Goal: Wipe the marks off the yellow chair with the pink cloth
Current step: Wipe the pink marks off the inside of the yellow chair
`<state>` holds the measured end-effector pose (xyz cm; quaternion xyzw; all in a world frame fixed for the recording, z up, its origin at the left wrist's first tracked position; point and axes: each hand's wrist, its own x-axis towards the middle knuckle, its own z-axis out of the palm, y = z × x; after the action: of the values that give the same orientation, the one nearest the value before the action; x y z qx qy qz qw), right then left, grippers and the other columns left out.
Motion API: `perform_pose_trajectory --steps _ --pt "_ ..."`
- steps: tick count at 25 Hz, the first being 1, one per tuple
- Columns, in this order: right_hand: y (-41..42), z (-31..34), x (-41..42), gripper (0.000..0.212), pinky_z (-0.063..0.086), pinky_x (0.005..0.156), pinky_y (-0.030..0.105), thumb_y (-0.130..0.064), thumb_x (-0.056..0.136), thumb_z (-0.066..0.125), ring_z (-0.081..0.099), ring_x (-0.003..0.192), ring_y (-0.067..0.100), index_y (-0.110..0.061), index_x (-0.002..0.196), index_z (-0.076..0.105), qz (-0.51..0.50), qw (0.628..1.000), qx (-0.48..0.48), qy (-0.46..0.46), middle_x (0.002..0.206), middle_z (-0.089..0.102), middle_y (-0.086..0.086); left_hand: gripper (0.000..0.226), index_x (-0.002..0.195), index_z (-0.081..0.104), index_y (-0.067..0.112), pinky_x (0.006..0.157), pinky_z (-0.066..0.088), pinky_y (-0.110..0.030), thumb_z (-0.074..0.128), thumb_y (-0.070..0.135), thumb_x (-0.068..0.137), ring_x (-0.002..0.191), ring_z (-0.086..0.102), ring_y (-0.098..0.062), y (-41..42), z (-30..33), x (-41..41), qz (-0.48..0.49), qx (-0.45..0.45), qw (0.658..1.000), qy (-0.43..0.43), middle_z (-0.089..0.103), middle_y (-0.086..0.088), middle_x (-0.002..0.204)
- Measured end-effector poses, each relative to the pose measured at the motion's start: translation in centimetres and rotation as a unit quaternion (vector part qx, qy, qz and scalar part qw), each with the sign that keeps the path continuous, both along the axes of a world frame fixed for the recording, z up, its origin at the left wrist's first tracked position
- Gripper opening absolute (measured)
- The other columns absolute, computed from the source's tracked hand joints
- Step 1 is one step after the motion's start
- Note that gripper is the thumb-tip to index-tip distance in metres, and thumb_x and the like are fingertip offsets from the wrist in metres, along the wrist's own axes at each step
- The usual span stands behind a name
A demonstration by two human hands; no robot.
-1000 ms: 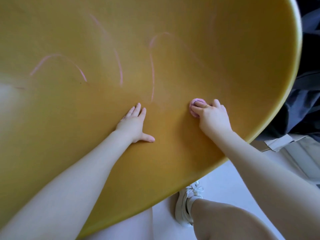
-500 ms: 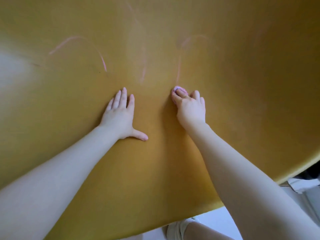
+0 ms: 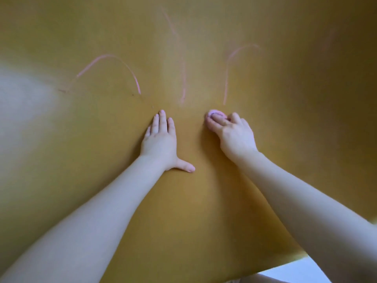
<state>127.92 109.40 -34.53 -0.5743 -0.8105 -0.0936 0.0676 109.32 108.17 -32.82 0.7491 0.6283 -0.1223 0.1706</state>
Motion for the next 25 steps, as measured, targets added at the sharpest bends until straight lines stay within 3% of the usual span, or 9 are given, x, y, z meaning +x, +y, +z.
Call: perform_pose_trajectory --steps 4,6,9,11,13,16,19,23,25 --pt "3.9 0.2 -0.3 0.051 0.039 0.074 0.041 0.002 0.082 0.031 0.044 0.094 0.034 -0.014 0.125 0.052 -0.163 0.985 -0.001 0.050 0.123 0.058 0.001 0.144 0.147 -0.010 0.002 0.118 0.002 -0.037 0.069 0.074 0.051 0.145 -0.014 -0.028 0.6 0.1 0.3 0.008 -0.004 1.000 -0.001 -0.022 -0.018 0.154" --pt "2.2 -0.5 -2.4 0.051 0.035 0.072 0.035 0.001 0.078 0.034 0.043 0.093 0.031 -0.017 0.120 0.057 -0.125 0.986 -0.024 0.105 0.121 0.061 -0.005 0.141 0.148 -0.009 0.004 0.118 0.003 -0.035 0.069 0.073 0.053 0.145 -0.014 -0.026 0.4 -0.1 0.2 0.005 0.002 1.000 -0.005 -0.022 -0.015 0.154" --pt "-1.8 -1.7 -6.3 0.044 0.032 0.064 0.023 -0.008 0.064 0.048 0.052 0.071 0.029 -0.016 0.101 0.070 0.008 0.991 -0.037 0.130 0.103 0.071 -0.007 0.129 0.149 -0.004 0.009 0.118 0.006 -0.033 0.071 0.065 0.061 0.146 -0.006 -0.020 0.8 0.3 -1.1 -0.006 0.005 1.000 -0.030 -0.017 -0.009 0.157" --pt "-2.5 -1.9 -6.9 0.041 0.042 0.063 0.026 -0.009 0.064 0.054 0.053 0.067 0.030 -0.015 0.101 0.071 0.077 0.988 -0.060 0.121 0.105 0.071 -0.004 0.119 0.150 0.001 0.009 0.118 0.007 -0.032 0.070 0.059 0.067 0.147 0.000 -0.017 1.3 0.8 -2.1 -0.007 0.021 0.999 -0.033 -0.012 -0.006 0.158" --pt "-0.8 -1.0 -5.4 0.042 0.046 0.066 0.036 -0.005 0.079 0.050 0.051 0.081 0.033 -0.017 0.117 0.063 0.109 0.986 -0.082 0.091 0.121 0.064 -0.001 0.116 0.149 0.001 0.008 0.118 0.004 -0.033 0.066 0.062 0.069 0.147 0.001 -0.017 1.1 0.9 -3.1 0.004 0.058 0.998 -0.002 -0.011 -0.006 0.158" --pt "2.6 0.0 -1.7 0.043 0.038 0.071 0.036 -0.006 0.092 0.039 0.043 0.098 0.032 -0.020 0.131 0.048 -0.048 0.996 -0.056 0.053 0.133 0.052 -0.004 0.116 0.150 0.000 0.009 0.118 0.002 -0.032 0.061 0.067 0.069 0.147 -0.001 -0.017 0.9 0.3 -3.9 0.019 0.042 0.999 0.016 -0.012 -0.005 0.158" --pt "3.8 0.1 -3.1 0.052 0.038 0.078 0.038 0.001 0.086 0.039 0.040 0.102 0.032 -0.019 0.134 0.044 -0.165 0.982 -0.033 0.087 0.135 0.049 -0.004 0.119 0.150 0.000 0.010 0.118 0.002 -0.031 0.062 0.068 0.067 0.147 -0.001 -0.017 1.5 0.1 -3.8 0.021 0.036 0.999 0.016 -0.013 -0.004 0.158" --pt "1.1 -1.7 -8.8 0.049 0.046 0.068 0.033 -0.004 0.069 0.061 0.055 0.083 0.036 -0.010 0.117 0.062 0.053 0.991 -0.034 0.119 0.120 0.065 0.004 0.120 0.150 0.000 0.011 0.118 0.001 -0.033 0.065 0.067 0.066 0.147 0.000 -0.016 1.7 -0.1 -3.8 0.022 0.050 0.998 0.009 -0.011 -0.003 0.158" --pt "0.1 -1.8 -9.3 0.045 0.048 0.066 0.035 -0.009 0.070 0.068 0.055 0.079 0.035 -0.010 0.115 0.065 0.130 0.983 -0.060 0.117 0.117 0.067 0.003 0.119 0.150 0.000 0.011 0.118 0.002 -0.033 0.067 0.063 0.066 0.147 -0.001 -0.016 1.4 -0.1 -3.8 0.028 0.042 0.999 -0.005 -0.012 -0.003 0.158"
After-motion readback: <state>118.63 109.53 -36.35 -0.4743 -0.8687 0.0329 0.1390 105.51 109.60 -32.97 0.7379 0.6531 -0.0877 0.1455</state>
